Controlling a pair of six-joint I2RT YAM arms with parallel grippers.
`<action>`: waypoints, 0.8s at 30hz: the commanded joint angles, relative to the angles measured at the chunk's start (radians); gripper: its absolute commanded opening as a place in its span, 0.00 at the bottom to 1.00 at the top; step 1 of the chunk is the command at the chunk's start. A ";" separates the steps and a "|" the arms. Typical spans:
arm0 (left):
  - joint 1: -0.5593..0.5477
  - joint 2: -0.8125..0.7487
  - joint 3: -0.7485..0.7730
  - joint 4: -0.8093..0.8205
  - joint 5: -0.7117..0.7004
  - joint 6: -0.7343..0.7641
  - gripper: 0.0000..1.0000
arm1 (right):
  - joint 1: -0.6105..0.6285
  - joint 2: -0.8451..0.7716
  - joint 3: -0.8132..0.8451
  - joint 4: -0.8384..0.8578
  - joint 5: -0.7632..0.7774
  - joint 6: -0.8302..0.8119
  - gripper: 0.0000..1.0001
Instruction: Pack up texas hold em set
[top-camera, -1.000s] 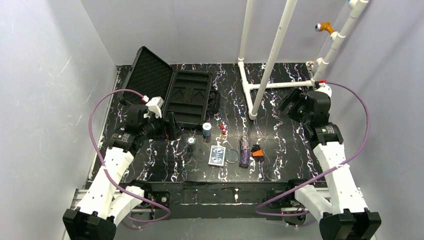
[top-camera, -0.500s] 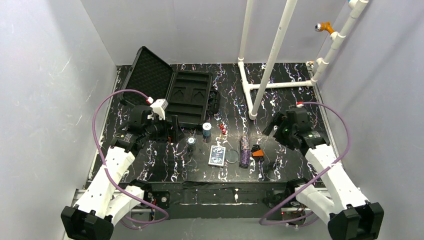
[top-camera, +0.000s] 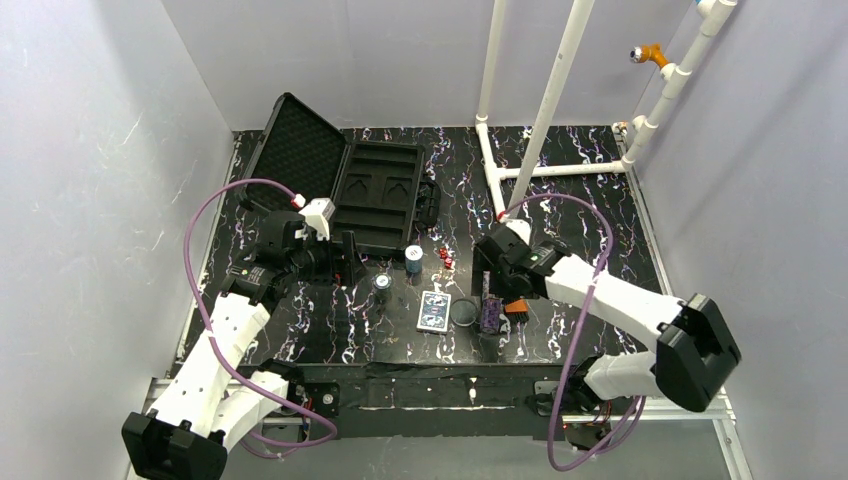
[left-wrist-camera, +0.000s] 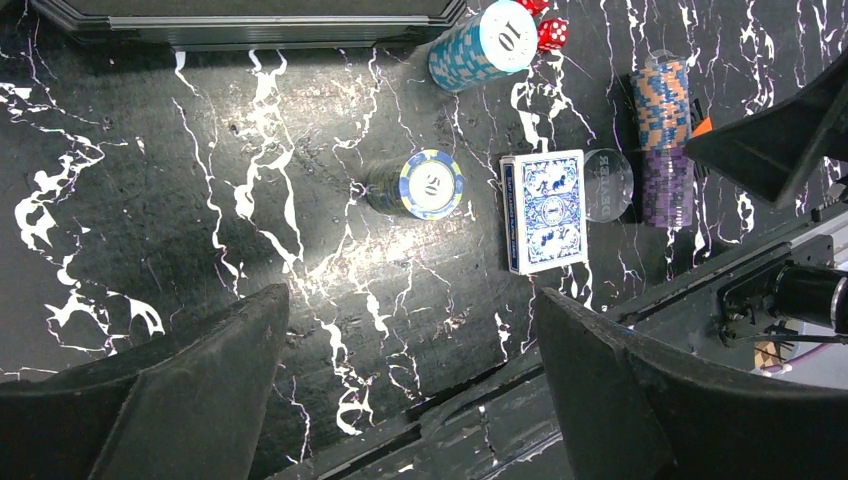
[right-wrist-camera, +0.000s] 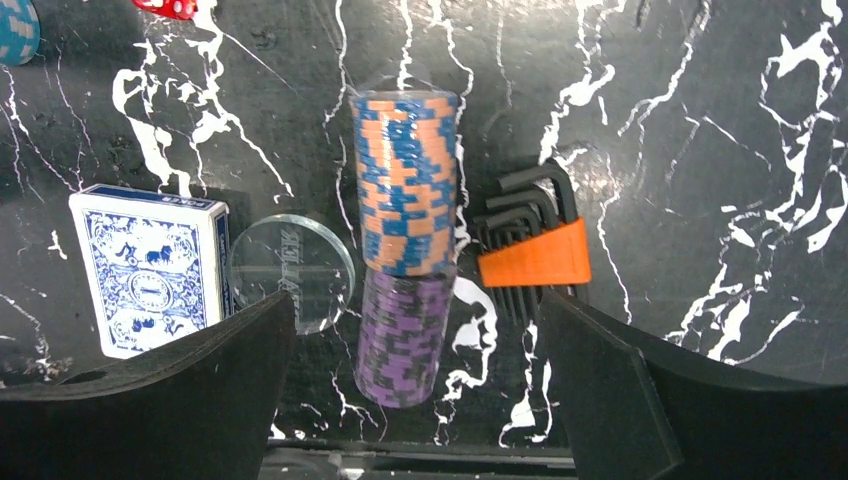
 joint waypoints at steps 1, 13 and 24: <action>-0.005 -0.017 0.018 -0.026 -0.021 0.014 0.91 | 0.033 0.066 0.065 0.055 0.108 -0.041 0.96; -0.007 -0.020 0.018 -0.029 -0.026 0.015 0.90 | 0.029 0.252 0.118 0.144 0.157 -0.182 0.75; -0.007 -0.016 0.018 -0.029 -0.030 0.015 0.90 | 0.005 0.325 0.101 0.193 0.119 -0.203 0.58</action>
